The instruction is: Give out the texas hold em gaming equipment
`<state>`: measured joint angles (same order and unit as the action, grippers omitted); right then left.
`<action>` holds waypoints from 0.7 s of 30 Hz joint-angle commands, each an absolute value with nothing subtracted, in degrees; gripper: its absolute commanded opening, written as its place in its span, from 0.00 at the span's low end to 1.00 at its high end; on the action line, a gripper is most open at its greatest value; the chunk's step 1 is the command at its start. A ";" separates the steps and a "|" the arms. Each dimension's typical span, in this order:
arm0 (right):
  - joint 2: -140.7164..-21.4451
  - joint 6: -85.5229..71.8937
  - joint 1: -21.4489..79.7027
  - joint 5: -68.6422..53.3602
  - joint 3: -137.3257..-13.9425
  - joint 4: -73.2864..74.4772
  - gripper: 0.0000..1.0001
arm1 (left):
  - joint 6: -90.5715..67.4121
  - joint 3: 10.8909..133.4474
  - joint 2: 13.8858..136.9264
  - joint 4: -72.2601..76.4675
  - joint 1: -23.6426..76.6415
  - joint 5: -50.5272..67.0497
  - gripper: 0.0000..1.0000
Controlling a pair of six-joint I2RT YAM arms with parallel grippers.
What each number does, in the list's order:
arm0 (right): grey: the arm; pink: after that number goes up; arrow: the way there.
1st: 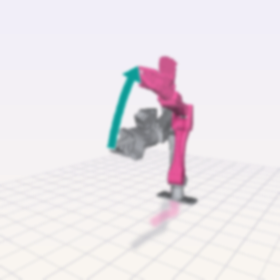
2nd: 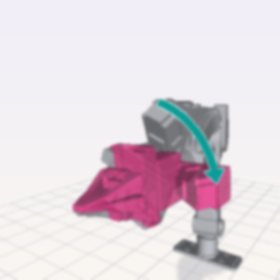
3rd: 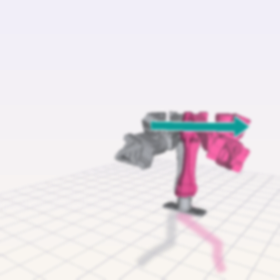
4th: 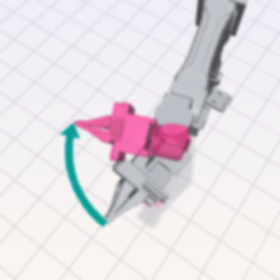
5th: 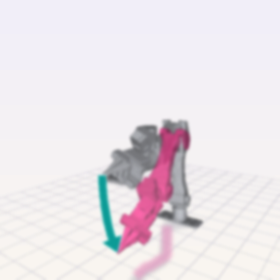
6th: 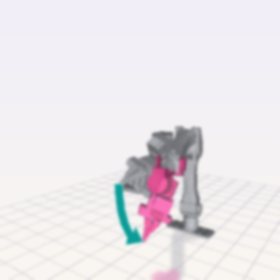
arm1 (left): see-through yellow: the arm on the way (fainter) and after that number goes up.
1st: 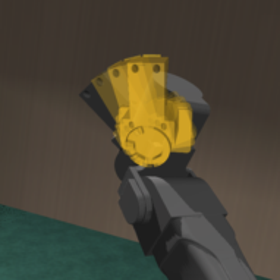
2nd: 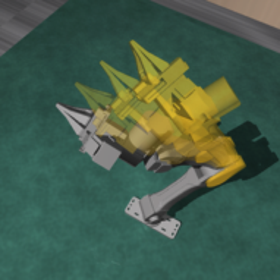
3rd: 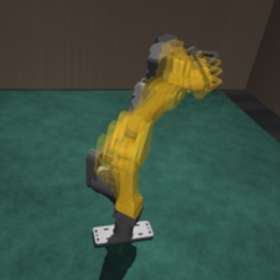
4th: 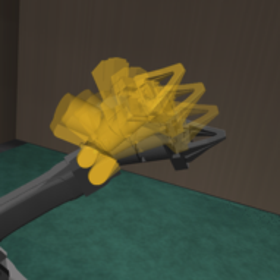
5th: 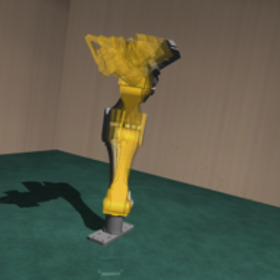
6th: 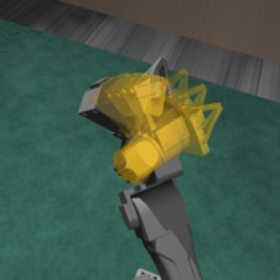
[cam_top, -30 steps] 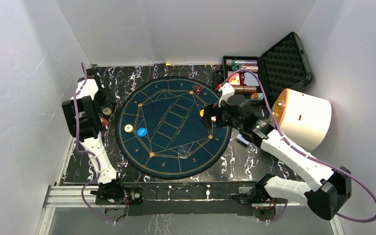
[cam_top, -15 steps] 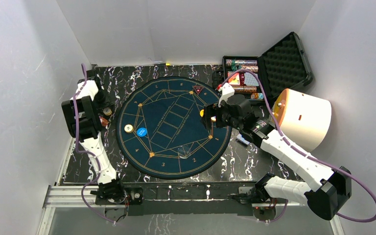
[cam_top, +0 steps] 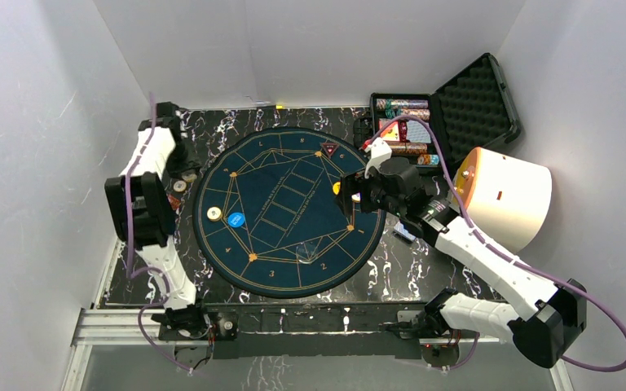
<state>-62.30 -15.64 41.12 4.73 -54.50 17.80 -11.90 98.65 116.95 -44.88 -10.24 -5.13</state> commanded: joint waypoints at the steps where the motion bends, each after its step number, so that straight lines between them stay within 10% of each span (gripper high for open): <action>1: -58.94 -15.11 41.24 5.28 -56.03 16.04 0.98 | -14.91 87.01 98.68 -51.02 3.45 -5.76 0.17; 9: -55.60 -15.51 41.26 5.93 -56.78 18.54 0.98 | -33.69 72.97 84.26 -53.73 32.72 -9.86 0.17; 21: -50.48 -15.38 41.25 9.93 -57.43 22.07 0.98 | -57.02 65.01 93.88 -48.12 65.76 -13.63 0.17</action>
